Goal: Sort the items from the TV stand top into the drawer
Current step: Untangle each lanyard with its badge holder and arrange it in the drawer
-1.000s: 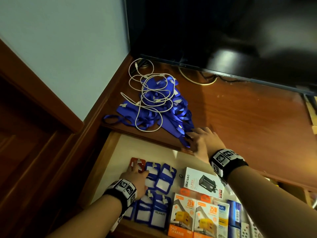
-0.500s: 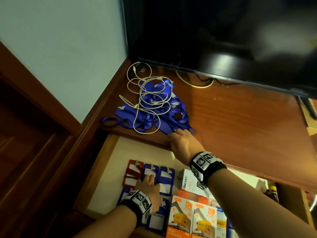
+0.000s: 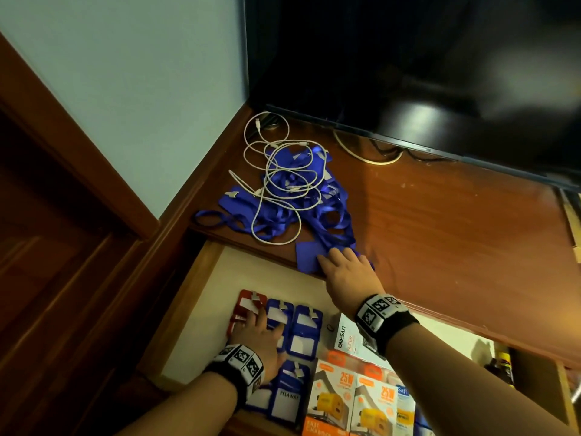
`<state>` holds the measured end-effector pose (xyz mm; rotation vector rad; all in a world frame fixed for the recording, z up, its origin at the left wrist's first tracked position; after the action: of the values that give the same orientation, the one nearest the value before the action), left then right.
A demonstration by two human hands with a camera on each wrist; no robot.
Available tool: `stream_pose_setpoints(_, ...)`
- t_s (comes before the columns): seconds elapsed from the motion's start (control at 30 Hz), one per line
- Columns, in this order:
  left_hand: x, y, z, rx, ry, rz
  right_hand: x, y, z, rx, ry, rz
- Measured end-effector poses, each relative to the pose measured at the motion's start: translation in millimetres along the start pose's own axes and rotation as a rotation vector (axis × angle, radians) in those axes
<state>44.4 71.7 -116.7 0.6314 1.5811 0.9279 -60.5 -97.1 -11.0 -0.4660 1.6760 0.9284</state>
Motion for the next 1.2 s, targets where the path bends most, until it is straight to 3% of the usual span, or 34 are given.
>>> stream_pose_setpoints(0.13,-1,7,0,0.024,0.021,-0.001,-4,8,-7,-0.03,0.006,-0.118)
stream_pose_setpoints(0.27,-13,17,15,-0.014,0.118,-0.133,-12,22,-8,-0.074,-0.053,-0.192)
stream_pose_setpoints(0.43,-38,36,37,-0.037,0.29,-0.256,-59,34,-24,0.004,-0.249,-0.352)
stream_pose_setpoints(0.6,-113,73,28,0.156,0.475,-0.54,-138,45,-65,0.108,-0.659,-0.469)
stream_pose_setpoints(0.8,-236,129,-17,0.486,0.609,-0.821,-242,80,-114,0.222,-0.928,-0.65)
stream_pose_setpoints(0.97,-321,151,-71,0.593,0.552,-0.738,-307,118,-141,0.216,-1.006,-0.815)
stream_pose_setpoints(1.1,-372,180,-99,0.838,0.621,-0.884,-352,159,-155,0.187,-0.998,-1.044)
stream_pose_setpoints(1.2,-393,191,-101,0.899,0.74,-0.84,-368,193,-173,0.192,-1.099,-1.225)
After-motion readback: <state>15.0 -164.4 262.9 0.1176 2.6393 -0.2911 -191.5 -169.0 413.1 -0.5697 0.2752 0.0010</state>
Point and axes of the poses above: each hand's wrist, its own y-axis away from the middle knuckle, its own x-axis out of the palm, z = x × y, the point moved 7 cm from there along -y, towards the middle knuckle, and after that the axes turned 9 degrees about z, right-handed, at the moved point
